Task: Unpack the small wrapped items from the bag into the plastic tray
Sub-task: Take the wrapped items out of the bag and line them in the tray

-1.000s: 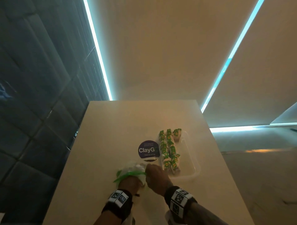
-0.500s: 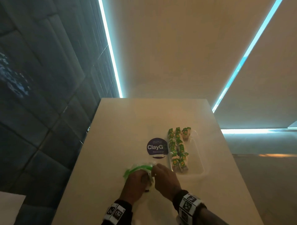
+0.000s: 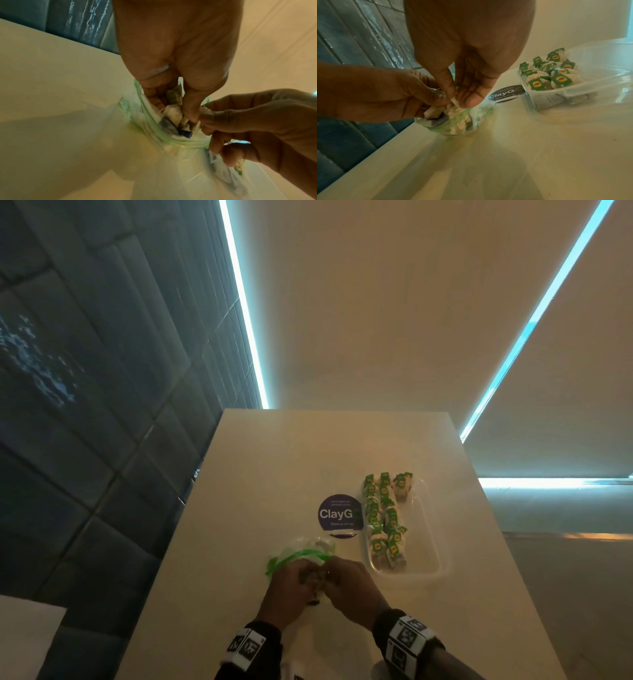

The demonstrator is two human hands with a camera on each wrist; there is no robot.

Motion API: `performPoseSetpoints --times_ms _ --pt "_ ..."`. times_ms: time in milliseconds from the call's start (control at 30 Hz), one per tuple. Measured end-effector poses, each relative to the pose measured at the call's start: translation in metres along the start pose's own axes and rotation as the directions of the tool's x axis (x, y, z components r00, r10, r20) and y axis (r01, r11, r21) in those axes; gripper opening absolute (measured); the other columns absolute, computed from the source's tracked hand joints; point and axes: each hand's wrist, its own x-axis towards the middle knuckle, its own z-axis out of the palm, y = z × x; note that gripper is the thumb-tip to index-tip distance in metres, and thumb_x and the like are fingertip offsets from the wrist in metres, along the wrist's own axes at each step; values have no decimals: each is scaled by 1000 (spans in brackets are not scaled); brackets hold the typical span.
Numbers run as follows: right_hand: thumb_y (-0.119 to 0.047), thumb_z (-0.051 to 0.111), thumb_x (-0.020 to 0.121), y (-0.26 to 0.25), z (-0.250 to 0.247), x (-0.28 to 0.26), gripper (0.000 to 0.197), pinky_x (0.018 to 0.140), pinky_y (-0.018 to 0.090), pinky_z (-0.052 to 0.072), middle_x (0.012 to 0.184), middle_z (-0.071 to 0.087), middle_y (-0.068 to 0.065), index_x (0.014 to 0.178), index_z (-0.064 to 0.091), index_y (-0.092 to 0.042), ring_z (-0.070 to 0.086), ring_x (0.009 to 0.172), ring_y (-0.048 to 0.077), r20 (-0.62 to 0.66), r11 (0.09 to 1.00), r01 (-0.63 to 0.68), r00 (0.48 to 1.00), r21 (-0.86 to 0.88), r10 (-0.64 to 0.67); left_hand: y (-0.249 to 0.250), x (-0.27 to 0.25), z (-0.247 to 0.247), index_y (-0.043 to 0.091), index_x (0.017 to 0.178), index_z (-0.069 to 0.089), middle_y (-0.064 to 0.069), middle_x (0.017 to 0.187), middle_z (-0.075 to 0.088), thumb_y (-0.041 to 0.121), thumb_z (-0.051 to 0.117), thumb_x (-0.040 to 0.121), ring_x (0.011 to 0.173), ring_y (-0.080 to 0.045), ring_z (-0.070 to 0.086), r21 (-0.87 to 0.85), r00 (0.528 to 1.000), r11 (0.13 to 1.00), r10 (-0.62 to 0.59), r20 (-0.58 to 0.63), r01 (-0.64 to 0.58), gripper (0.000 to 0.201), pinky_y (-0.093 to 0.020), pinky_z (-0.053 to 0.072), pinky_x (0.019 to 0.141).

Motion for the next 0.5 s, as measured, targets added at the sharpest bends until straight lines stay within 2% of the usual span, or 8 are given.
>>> performPoseSetpoints --times_ms 100,167,233,300,333,400,500 --pt "-37 66 85 4 -3 0 19 70 28 53 90 70 -2 96 66 -21 62 79 12 26 998 -64 998 8 64 0 -2 1 25 88 73 4 86 73 7 76 80 74 1 69 1 1000 1000 9 12 -9 20 -12 52 57" --pt "-38 64 85 7 -4 1 16 72 34 54 87 69 -4 91 66 -23 63 78 12 35 996 -91 995 -11 91 1 -3 1 21 92 74 5 87 72 10 75 81 75 3 68 -1 1000 1000 15 19 -15 16 -10 51 58" --pt "-37 66 85 7 -5 2 13 72 34 55 83 67 -6 86 66 -24 62 76 10 35 993 -115 993 -2 115 1 -5 0 18 95 75 6 87 71 7 72 83 75 4 67 17 999 999 28 17 -29 17 -12 53 59" --pt "-34 71 83 7 -6 5 12 71 31 55 77 65 -6 80 66 -24 61 72 8 12 987 -150 989 56 149 1 -7 -1 19 95 75 6 86 71 4 72 80 75 1 68 0 999 1000 22 29 -22 21 -20 58 62" --pt "-30 73 82 6 -7 7 11 71 30 55 74 65 -6 78 66 -22 61 70 7 -1 980 -171 985 103 172 0 -9 -1 23 94 75 7 85 72 6 74 77 75 -1 68 -6 999 1000 23 31 -23 24 -25 60 65" --pt "-23 75 81 4 -8 9 13 68 30 56 70 67 0 74 66 -15 62 64 6 -22 951 -219 973 220 230 0 -12 -1 31 90 75 10 82 73 11 79 72 77 -3 69 4 1000 1000 28 12 -28 28 -30 61 71" --pt "-21 75 82 0 -10 9 20 52 27 52 68 69 6 79 67 -3 59 54 10 -11 875 -281 951 393 310 3 -14 2 27 79 74 2 80 74 12 80 77 73 -8 71 -94 999 995 -20 -43 16 16 -26 60 62"
